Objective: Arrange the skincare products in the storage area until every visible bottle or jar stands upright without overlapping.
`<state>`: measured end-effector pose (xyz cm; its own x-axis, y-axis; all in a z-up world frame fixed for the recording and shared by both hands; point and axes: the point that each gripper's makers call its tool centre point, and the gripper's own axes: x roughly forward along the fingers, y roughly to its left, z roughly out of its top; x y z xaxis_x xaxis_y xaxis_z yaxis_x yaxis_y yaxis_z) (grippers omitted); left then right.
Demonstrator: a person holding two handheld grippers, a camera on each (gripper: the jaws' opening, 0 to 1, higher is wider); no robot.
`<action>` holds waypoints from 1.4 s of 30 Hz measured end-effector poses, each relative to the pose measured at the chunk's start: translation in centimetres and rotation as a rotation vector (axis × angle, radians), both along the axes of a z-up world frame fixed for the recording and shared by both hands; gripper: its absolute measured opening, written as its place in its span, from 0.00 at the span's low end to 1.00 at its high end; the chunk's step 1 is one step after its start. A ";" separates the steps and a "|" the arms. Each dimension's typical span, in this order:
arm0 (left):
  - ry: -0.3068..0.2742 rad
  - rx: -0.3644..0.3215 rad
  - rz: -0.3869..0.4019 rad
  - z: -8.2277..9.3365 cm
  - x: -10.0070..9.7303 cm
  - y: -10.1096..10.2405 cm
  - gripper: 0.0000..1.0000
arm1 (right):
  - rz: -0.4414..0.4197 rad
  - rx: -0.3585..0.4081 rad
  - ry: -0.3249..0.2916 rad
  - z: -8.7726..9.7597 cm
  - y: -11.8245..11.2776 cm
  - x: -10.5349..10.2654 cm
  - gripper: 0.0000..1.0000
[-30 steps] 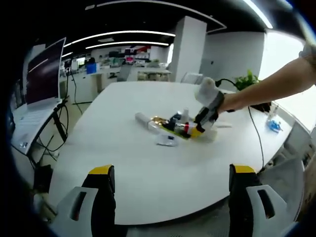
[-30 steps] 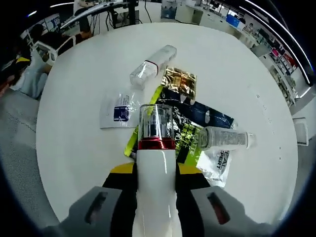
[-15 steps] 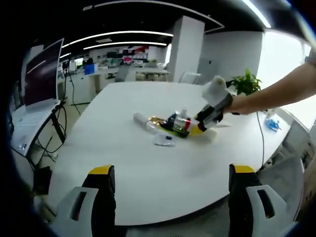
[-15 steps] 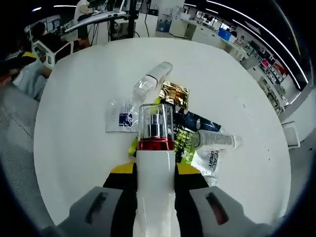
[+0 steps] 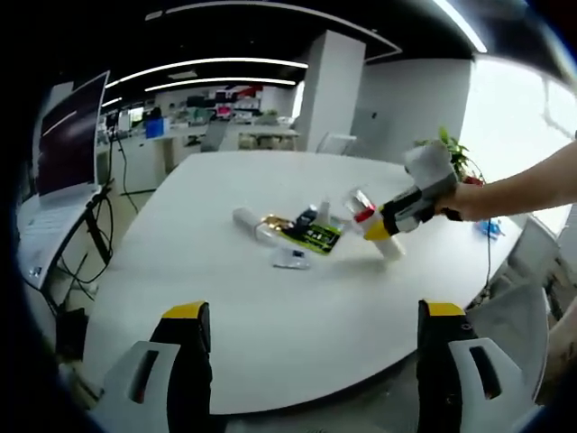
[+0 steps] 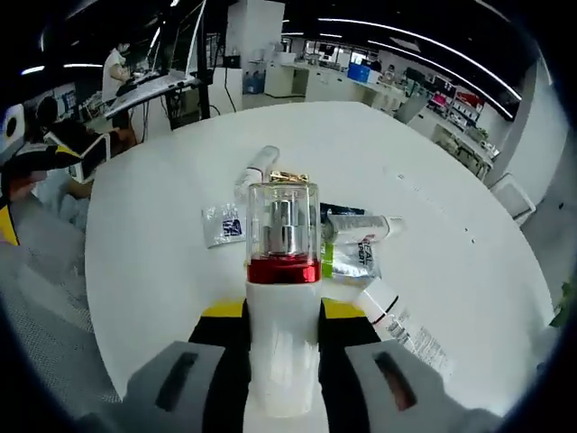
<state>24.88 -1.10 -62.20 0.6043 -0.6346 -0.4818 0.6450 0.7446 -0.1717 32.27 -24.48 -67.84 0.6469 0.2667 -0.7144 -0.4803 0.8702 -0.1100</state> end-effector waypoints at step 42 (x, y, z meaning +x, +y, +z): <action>0.040 -0.226 -0.235 7.6 -3.6 -10.1 0.96 | -0.051 0.237 -0.260 9.4 4.9 -11.1 0.27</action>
